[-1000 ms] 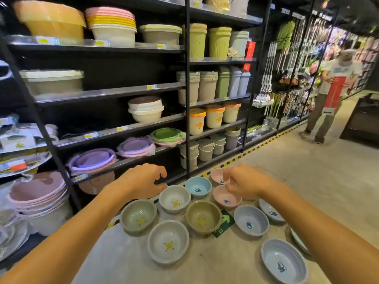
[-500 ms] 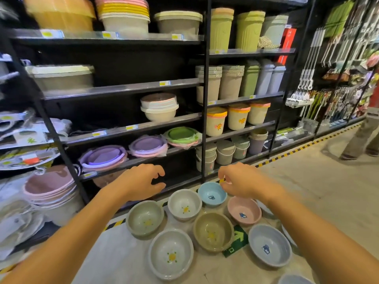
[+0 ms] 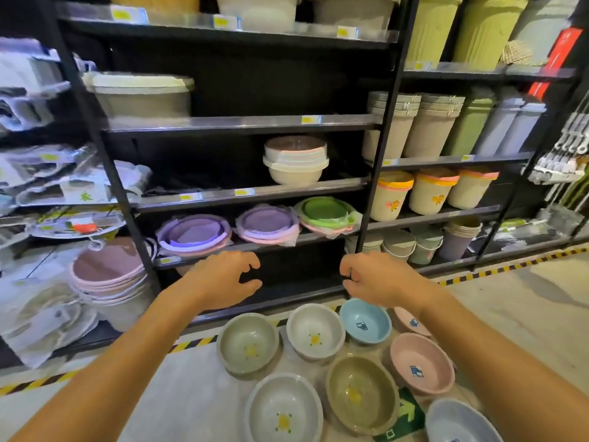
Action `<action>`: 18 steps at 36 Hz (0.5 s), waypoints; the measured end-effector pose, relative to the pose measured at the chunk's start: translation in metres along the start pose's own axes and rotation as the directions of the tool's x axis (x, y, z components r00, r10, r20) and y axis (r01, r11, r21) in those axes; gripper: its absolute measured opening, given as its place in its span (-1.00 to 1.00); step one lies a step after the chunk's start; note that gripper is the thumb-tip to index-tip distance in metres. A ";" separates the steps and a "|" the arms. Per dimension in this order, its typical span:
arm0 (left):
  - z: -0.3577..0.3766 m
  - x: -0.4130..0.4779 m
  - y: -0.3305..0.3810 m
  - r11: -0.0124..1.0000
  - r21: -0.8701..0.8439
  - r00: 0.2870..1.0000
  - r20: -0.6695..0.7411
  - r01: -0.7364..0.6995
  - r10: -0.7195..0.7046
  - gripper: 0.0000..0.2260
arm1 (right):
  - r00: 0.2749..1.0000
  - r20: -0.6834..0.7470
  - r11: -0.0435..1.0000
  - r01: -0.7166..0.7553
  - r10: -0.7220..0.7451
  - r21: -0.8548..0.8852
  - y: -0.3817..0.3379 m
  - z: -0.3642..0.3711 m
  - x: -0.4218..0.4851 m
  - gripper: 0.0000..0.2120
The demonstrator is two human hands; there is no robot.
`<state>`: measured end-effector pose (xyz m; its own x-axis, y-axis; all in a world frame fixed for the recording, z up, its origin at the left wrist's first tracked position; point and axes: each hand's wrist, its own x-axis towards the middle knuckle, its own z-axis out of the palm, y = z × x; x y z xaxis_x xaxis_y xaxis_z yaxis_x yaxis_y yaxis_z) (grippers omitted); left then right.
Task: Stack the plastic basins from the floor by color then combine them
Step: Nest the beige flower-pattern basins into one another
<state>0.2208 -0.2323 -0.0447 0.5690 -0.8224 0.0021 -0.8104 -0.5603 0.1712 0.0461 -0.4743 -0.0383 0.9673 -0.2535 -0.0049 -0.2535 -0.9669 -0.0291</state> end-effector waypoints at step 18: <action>0.087 0.081 -0.073 0.943 -0.136 0.953 0.061 0.303 -0.298 -0.63 | 0.979 0.180 0.992 0.082 -0.099 0.096 0.028 0.108 0.170 -0.84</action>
<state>0.3138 -0.2664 -0.1426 0.7748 -0.6227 -0.1091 -0.5727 -0.7645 0.2960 0.2038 -0.5409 -0.1475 0.9723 -0.1474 -0.1815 -0.1716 -0.9771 -0.1257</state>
